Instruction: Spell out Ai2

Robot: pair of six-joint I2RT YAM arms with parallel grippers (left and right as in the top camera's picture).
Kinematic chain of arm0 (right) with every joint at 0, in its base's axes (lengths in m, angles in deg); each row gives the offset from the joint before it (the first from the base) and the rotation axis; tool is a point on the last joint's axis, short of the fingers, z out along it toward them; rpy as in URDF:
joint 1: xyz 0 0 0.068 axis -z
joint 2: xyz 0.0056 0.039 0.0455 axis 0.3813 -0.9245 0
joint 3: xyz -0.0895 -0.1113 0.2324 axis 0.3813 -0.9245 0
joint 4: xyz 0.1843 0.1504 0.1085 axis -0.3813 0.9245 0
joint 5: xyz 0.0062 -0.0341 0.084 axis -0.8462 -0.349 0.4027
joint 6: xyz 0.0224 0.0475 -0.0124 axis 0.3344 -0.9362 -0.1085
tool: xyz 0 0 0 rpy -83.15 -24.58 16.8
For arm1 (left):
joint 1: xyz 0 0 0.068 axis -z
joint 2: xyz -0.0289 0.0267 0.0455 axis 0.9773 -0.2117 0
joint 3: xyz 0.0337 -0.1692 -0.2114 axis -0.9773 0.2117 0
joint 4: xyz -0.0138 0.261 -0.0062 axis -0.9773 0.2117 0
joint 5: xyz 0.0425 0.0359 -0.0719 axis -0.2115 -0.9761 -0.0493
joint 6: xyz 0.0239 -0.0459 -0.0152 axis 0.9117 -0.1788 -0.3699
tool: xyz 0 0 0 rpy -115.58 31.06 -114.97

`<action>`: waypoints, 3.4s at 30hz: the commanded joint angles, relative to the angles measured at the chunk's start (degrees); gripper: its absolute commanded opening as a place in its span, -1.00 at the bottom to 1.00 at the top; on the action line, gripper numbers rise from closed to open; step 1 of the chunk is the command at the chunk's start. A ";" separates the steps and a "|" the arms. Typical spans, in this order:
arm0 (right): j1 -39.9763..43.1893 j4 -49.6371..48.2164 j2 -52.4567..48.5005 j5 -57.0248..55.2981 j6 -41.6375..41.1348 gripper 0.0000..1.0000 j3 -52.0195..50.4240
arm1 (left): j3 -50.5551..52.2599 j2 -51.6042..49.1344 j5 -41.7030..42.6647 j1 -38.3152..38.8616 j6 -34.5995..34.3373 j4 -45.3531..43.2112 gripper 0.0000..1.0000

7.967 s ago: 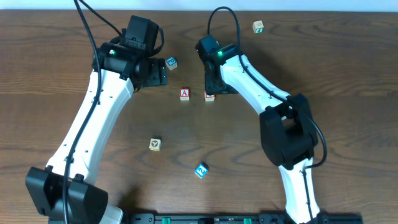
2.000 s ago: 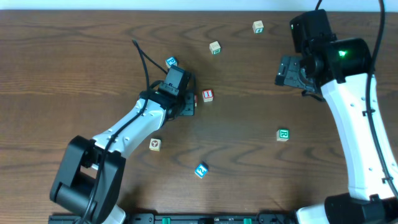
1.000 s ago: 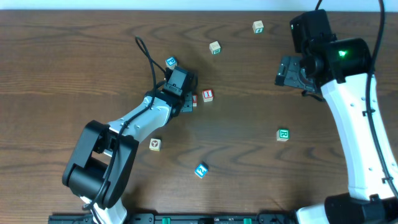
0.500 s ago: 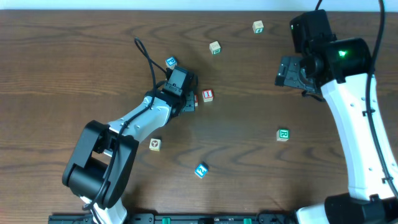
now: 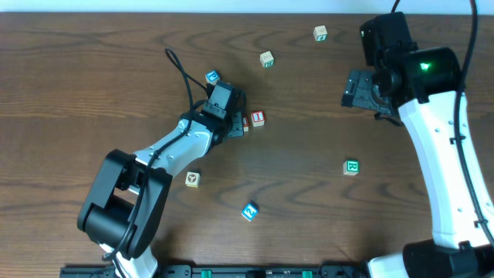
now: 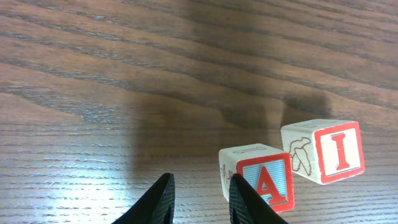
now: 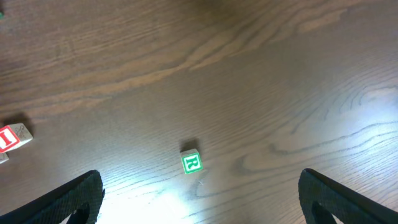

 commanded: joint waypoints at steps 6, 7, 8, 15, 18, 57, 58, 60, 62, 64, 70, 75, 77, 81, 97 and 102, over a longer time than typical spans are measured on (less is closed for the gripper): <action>-0.22 0.26 0.70 -0.83 0.59 0.99 -0.22 | -0.46 -0.83 2.34 0.00 -1.31 -0.94 -0.40; -0.22 0.31 0.70 -0.83 0.59 0.99 -0.22 | -0.46 -0.83 2.34 0.00 -1.31 -0.94 -0.41; -0.22 0.33 0.70 -0.83 0.59 0.98 -0.22 | -0.48 -0.85 2.34 -0.02 -1.31 -0.94 -0.40; -0.22 0.37 0.70 -0.83 0.59 0.98 -0.22 | -0.48 -0.79 2.27 -0.09 -1.16 0.00 -0.48; -0.22 0.52 0.70 -0.85 0.59 0.98 -0.22 | -0.48 -0.39 2.23 -0.07 -1.14 1.75 -0.51; -0.20 0.68 0.70 -0.85 0.59 0.98 -0.22 | -0.48 -2.69 6.58 0.44 -1.01 0.31 -0.47; -0.20 0.68 0.70 -0.85 0.59 0.98 -0.22 | -0.48 -2.69 6.67 0.39 -0.96 0.44 -0.47; -0.20 0.70 0.70 -0.85 0.59 0.99 -0.22 | -0.48 -2.67 7.21 0.35 -0.94 1.01 -0.48; -0.22 0.72 0.68 -0.85 0.59 0.99 -0.22 | -0.48 -2.64 7.19 0.35 -0.90 2.40 -0.53; -0.22 0.72 0.70 -0.85 0.59 0.98 -0.22 | -0.48 -2.64 6.21 0.35 -0.55 4.04 -0.54; -0.22 0.70 0.68 -0.85 0.59 0.98 -0.22 | -0.48 -2.64 0.37 0.31 0.39 6.86 -0.53; -0.20 0.70 0.68 -0.85 0.59 0.98 -0.22 | -0.48 -2.64 -5.46 0.33 0.37 4.55 -0.53; -0.22 0.70 0.68 -0.85 0.59 0.99 -0.22 | -0.48 -2.64 -5.40 0.31 0.66 2.69 -0.52; -0.22 0.72 0.68 -0.85 0.59 0.98 -0.22 | -0.48 -2.64 -5.40 0.33 0.68 -0.37 -0.51; -0.20 0.74 0.68 -0.85 0.59 0.99 -0.22 | -0.48 -2.64 -1.46 0.37 1.03 -3.56 -0.52; -0.20 0.72 0.68 -0.85 0.59 0.99 -0.22 | -0.48 -2.64 1.09 0.37 0.68 -4.09 -0.52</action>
